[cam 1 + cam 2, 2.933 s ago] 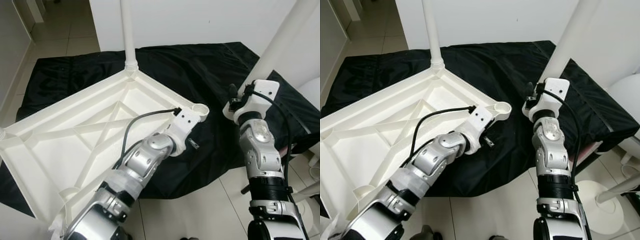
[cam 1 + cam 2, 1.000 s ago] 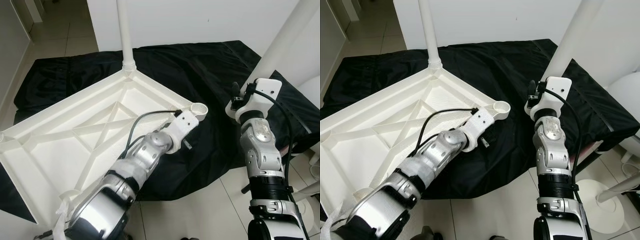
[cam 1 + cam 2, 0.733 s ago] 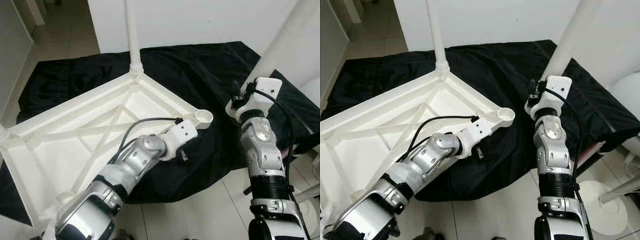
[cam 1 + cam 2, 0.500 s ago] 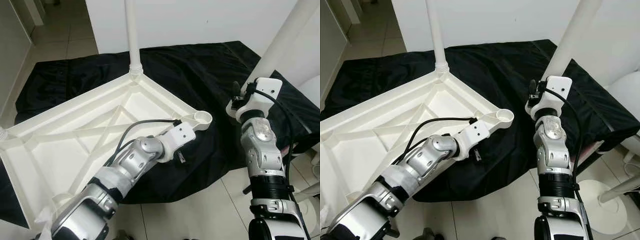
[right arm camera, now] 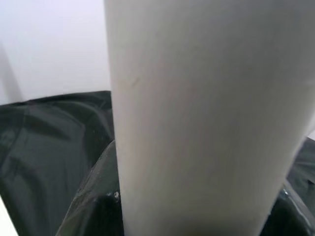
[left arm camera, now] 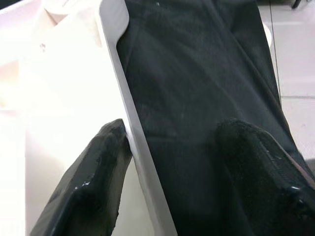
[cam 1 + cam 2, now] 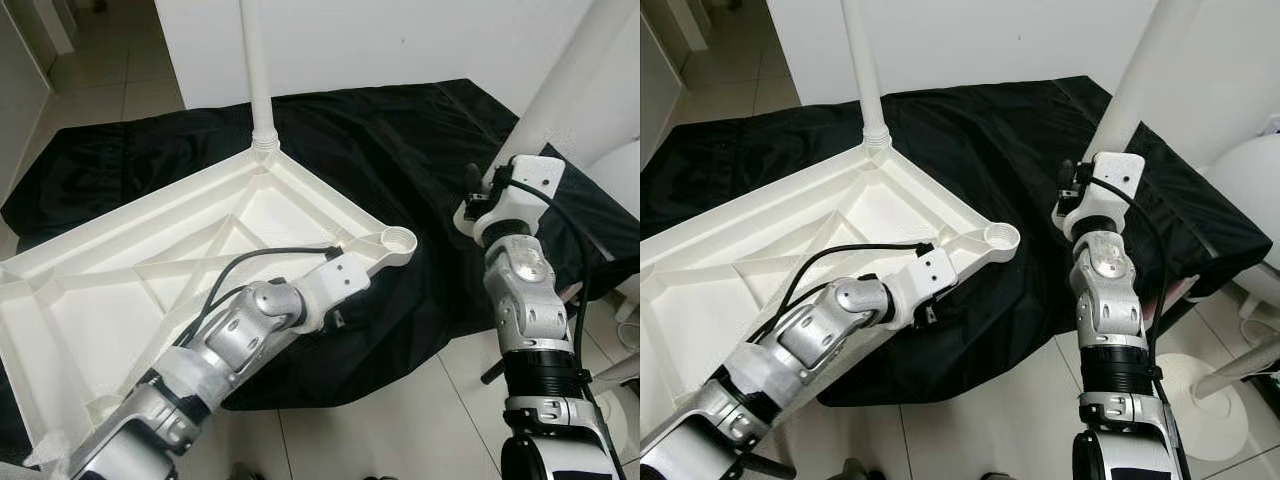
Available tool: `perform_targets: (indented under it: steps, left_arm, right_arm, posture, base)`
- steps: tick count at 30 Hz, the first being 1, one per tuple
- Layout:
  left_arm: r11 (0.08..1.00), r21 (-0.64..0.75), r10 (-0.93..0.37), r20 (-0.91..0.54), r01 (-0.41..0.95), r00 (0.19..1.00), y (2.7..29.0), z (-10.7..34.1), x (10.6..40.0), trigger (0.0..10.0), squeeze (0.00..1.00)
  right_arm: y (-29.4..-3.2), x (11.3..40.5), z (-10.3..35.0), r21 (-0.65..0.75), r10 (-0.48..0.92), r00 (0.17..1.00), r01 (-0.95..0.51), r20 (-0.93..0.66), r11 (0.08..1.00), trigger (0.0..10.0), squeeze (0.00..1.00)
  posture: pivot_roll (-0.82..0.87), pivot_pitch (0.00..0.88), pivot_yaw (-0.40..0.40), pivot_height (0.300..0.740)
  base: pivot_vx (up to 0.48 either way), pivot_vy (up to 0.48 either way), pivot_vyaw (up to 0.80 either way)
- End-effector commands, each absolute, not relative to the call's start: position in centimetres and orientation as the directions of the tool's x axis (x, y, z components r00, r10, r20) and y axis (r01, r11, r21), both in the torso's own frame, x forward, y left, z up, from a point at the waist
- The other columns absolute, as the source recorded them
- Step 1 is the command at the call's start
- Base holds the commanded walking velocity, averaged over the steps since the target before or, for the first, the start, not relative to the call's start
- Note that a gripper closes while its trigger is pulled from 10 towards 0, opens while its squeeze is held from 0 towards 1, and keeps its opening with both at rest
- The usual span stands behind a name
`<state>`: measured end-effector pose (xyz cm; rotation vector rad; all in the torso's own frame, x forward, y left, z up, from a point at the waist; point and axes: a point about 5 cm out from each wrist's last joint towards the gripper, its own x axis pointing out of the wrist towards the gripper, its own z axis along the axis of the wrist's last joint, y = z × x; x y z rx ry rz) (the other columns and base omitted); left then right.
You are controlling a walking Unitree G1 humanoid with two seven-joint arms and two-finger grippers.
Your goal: Building children table
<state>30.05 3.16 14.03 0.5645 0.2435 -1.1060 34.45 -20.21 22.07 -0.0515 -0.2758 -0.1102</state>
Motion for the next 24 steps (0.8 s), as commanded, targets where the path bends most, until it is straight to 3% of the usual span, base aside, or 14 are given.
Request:
perform_targets:
  steps: [1,2,5,6,7,8,9,10,12,14,24]
  left_arm:
    - [0.131,0.138,-0.790,-0.583,0.982,0.188,3.8,11.9,28.3,9.5,0.00]
    - [0.115,0.128,-0.793,-0.585,0.985,0.168,4.0,12.0,28.0,6.6,0.00]
    - [0.100,0.117,-0.795,-0.588,0.988,0.150,4.3,12.0,27.6,6.7,0.00]
    - [0.088,0.106,-0.793,-0.594,0.991,0.133,4.5,11.9,27.4,5.8,0.00]
    - [0.079,0.103,-0.788,-0.602,0.991,0.126,4.8,11.8,27.2,4.0,0.00]
    - [0.087,0.094,-0.784,-0.608,0.992,0.126,5.1,11.7,27.1,5.9,0.00]
    - [0.087,0.094,-0.784,-0.608,0.992,0.126,5.1,11.7,27.1,5.9,0.00]
    - [0.090,0.096,-0.778,-0.614,0.991,0.130,5.3,11.5,27.0,3.6,0.00]
    - [0.093,0.098,-0.775,-0.618,0.991,0.134,5.4,11.5,27.0,3.6,0.00]
    - [0.096,0.088,-0.771,-0.623,0.991,0.130,5.5,11.5,26.8,0.0,0.00]
    - [0.091,0.097,-0.760,-0.637,0.991,0.132,6.0,11.6,26.6,0.0,0.00]
  right_arm:
    - [-19.8,34.7,22.5,-0.047,-0.078,0.953,0.096,0.292,0.994,10.0,0.00]
    - [-19.8,34.7,22.5,-0.054,-0.075,0.954,0.094,0.291,0.994,10.0,0.00]
    - [-19.8,34.7,22.5,-0.058,-0.073,0.954,0.093,0.291,0.994,10.0,0.00]
    - [-19.9,34.7,22.5,-0.059,-0.072,0.954,0.093,0.291,0.994,10.0,0.00]
    - [-19.9,34.7,22.5,-0.063,-0.072,0.954,0.094,0.290,0.994,10.0,0.00]
    - [-19.9,34.7,22.5,-0.065,-0.071,0.955,0.094,0.289,0.993,10.0,0.00]
    - [-19.9,34.7,22.5,-0.065,-0.071,0.955,0.094,0.289,0.993,10.0,0.00]
    - [-20.0,34.8,22.5,-0.067,-0.071,0.955,0.094,0.289,0.993,10.0,0.00]
    - [-20.0,34.8,22.5,-0.068,-0.070,0.955,0.094,0.288,0.993,10.0,0.00]
    - [-19.8,34.9,22.5,-0.069,-0.065,0.956,0.088,0.288,0.994,10.0,0.00]
    - [-19.4,35.1,22.5,-0.077,-0.046,0.957,0.071,0.288,0.994,10.0,0.00]
  posture:
    - [-0.01,0.057,0.021,0.740]
    - [-0.01,0.057,0.021,0.740]
    - [-0.01,0.057,0.021,0.740]
    - [-0.01,0.057,0.017,0.740]
    - [-0.01,0.057,0.017,0.740]
    - [-0.01,0.057,0.017,0.740]
    - [-0.01,0.057,0.017,0.740]
    - [-0.01,0.056,0.012,0.740]
    - [-0.01,0.056,0.012,0.740]
    - [0.00,0.056,0.005,0.740]
    - [0.00,0.056,0.005,0.740]
  base:
    - [0.000,0.000,0.00]
    - [0.000,0.000,0.00]
    - [0.000,0.000,0.00]
    - [0.000,0.000,0.00]
    - [0.000,0.000,0.00]
    - [0.000,0.000,0.00]
    - [0.000,0.000,0.00]
    - [0.000,0.000,0.00]
    - [0.000,0.000,0.00]
    - [0.000,0.000,0.00]
    - [0.000,0.000,0.00]
